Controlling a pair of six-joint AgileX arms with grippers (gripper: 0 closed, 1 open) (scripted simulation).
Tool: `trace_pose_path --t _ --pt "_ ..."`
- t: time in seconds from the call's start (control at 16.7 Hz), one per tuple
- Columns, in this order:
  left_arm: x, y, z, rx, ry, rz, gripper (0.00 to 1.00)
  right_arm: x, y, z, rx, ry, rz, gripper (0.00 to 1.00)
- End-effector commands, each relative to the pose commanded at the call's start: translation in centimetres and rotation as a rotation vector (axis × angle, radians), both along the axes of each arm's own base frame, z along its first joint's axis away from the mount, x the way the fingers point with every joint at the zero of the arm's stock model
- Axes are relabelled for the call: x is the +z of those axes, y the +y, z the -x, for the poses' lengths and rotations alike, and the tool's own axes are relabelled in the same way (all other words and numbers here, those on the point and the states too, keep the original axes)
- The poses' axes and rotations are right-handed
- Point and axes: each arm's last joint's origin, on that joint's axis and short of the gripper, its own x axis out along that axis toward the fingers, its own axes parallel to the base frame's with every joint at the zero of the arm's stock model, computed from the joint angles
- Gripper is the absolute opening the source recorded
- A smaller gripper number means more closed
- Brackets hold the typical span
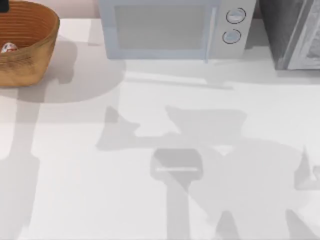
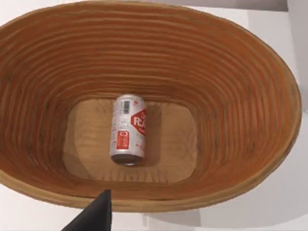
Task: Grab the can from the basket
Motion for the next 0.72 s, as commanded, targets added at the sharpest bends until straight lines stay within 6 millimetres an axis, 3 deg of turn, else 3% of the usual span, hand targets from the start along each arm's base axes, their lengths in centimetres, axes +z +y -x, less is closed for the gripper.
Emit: trace_pose_path --t 0.36,0.72 --pt "-1.5 1.1 -8.4 -0.028 0.138 0.029 1.00 0.0 0.0 0.0 0.000 0.000 0.000 1.00" --pt "-3.5 1.4 -14.0 -0.093 0.200 0.064 1.00 0.0 0.0 0.0 0.000 0.000 0.000 1.00"
